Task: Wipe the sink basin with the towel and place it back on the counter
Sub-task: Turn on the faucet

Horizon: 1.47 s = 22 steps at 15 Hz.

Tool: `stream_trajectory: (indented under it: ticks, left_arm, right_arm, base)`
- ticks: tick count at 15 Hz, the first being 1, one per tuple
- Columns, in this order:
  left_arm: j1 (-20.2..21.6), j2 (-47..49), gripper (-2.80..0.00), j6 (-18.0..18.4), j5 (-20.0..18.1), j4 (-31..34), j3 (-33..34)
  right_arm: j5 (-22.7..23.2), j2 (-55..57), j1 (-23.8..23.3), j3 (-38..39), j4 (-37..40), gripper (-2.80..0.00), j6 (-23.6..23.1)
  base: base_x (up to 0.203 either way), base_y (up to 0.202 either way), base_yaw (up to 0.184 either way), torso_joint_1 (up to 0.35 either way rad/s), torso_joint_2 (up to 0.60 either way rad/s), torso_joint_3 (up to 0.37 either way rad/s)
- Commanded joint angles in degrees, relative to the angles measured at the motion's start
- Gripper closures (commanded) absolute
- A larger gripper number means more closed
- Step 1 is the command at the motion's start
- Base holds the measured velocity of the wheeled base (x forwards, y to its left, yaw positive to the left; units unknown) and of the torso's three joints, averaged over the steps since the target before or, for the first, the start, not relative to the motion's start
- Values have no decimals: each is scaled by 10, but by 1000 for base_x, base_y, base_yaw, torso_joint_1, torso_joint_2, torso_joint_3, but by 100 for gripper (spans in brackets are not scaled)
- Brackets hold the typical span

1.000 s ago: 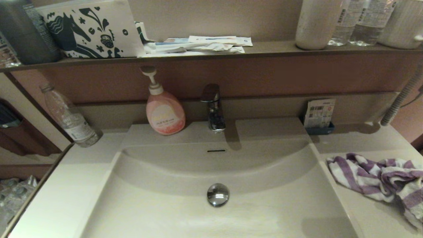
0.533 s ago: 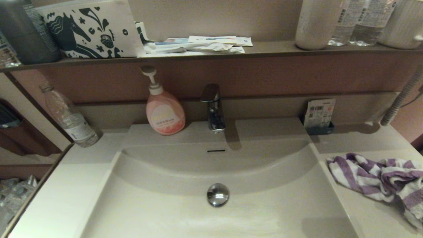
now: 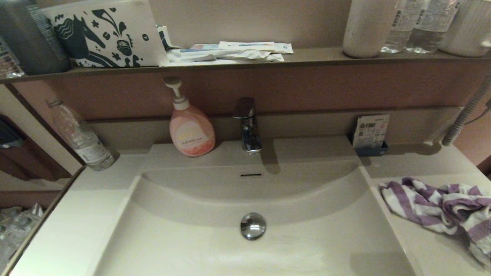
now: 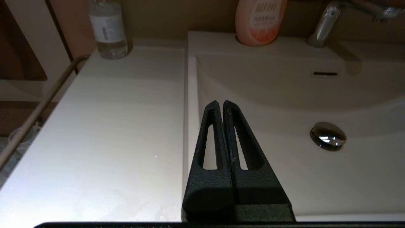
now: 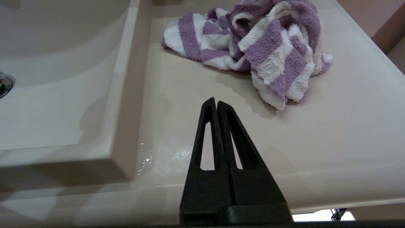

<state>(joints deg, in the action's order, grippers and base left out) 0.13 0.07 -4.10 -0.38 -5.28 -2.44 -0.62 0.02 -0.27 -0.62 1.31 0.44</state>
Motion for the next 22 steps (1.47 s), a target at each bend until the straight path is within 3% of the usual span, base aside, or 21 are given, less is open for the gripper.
stream_trajectory:
  ticks: [1,4,9,16,22]
  left_arm:
    - [0,2,0,0,-2,42,-49]
    - [0,29,0,0,-7,103,-110]
    - [0,126,0,0,-37,89,-172]
    - [4,324,0,-2,-38,-100,-223]
    - [-34,433,0,-1,-41,-140,-254]
  right_arm:
    - [0,0,0,0,0,0,0]
    - [0,0,0,0,0,0,0]
    - [0,0,0,0,0,0,0]
    - [0,0,0,0,0,0,0]
    - [0,0,0,0,0,0,0]
  base:
    - [0,0,0,0,0,0]
    - [0,0,0,0,0,0]
    - [0,0,0,0,0,0]
    - [0,0,0,0,0,0]
    - [0,0,0,0,0,0]
